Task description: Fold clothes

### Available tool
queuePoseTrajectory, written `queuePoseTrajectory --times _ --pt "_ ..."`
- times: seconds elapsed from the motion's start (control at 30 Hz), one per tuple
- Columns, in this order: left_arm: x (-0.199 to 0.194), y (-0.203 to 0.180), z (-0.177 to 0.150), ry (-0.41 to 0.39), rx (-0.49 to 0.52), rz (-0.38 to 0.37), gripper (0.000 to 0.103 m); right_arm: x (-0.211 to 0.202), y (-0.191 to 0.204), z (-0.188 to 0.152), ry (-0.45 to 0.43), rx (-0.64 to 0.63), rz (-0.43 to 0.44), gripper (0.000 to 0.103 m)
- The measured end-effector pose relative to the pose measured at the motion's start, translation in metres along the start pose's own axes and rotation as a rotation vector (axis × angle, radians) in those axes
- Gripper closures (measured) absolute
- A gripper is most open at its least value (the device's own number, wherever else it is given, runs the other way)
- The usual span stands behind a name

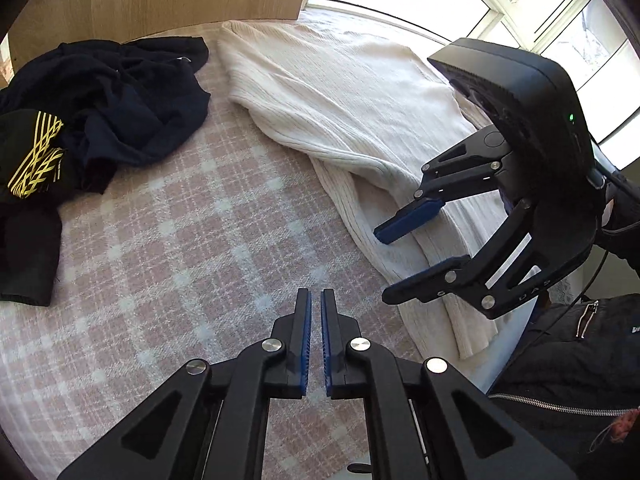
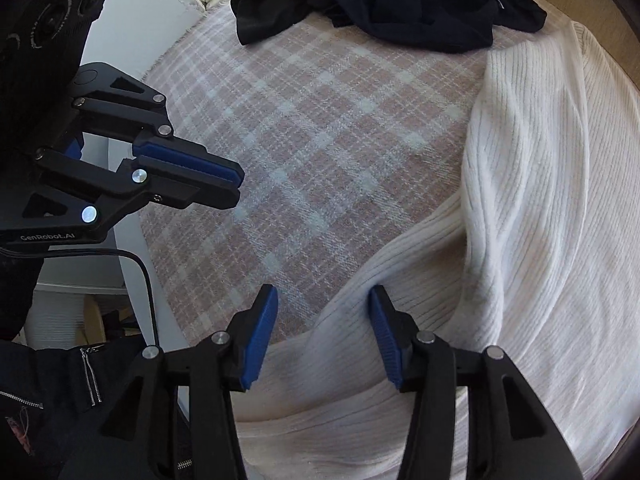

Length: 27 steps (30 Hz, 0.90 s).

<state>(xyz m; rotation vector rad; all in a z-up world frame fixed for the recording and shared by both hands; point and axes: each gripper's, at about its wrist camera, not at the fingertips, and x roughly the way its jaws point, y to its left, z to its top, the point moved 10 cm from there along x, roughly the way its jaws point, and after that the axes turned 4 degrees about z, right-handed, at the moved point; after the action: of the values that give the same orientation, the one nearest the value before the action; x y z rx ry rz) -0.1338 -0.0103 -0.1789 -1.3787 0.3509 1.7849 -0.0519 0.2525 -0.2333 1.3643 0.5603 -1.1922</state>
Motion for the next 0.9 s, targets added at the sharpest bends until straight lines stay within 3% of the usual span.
queuePoseTrajectory --times 0.03,0.13,0.2,0.23,0.27,0.43,0.47,0.67,0.77,0.83,0.9 --pt "0.005 -0.004 0.005 -0.011 0.0 -0.011 0.098 -0.014 -0.003 0.003 -0.042 0.031 0.025 0.057" --pt "0.02 -0.023 0.018 -0.032 0.011 -0.066 0.098 -0.054 -0.029 0.01 -0.132 0.036 -0.115 0.057" --pt "0.04 -0.043 0.037 -0.034 0.042 -0.093 0.098 -0.072 -0.045 0.011 -0.171 0.059 -0.16 0.06" --pt "0.047 -0.05 0.043 -0.032 0.06 -0.101 0.098 -0.068 -0.053 0.016 -0.178 0.083 -0.176 0.085" --pt "0.056 -0.056 0.05 -0.027 0.082 -0.106 0.098 -0.068 -0.062 0.018 -0.18 0.104 -0.195 0.103" --pt "0.072 -0.068 0.07 0.014 0.138 -0.089 0.096 -0.047 -0.08 0.026 -0.137 0.108 -0.199 0.102" --pt "0.077 -0.063 0.071 0.026 0.137 -0.058 0.093 -0.045 -0.081 0.027 -0.129 0.099 -0.206 0.102" --pt "0.074 -0.042 0.059 0.074 0.114 -0.004 0.101 -0.037 -0.107 0.031 -0.087 0.099 -0.249 0.102" --pt "0.051 -0.05 0.054 0.029 0.057 -0.092 0.102 -0.036 -0.11 0.019 -0.061 0.132 -0.178 0.101" --pt "0.034 -0.061 0.047 0.002 0.018 -0.158 0.088 -0.037 -0.101 0.007 -0.054 0.139 -0.115 0.101" --pt "0.027 -0.078 0.035 0.004 0.005 -0.197 0.084 -0.041 -0.088 -0.008 -0.047 0.125 -0.087 0.101"
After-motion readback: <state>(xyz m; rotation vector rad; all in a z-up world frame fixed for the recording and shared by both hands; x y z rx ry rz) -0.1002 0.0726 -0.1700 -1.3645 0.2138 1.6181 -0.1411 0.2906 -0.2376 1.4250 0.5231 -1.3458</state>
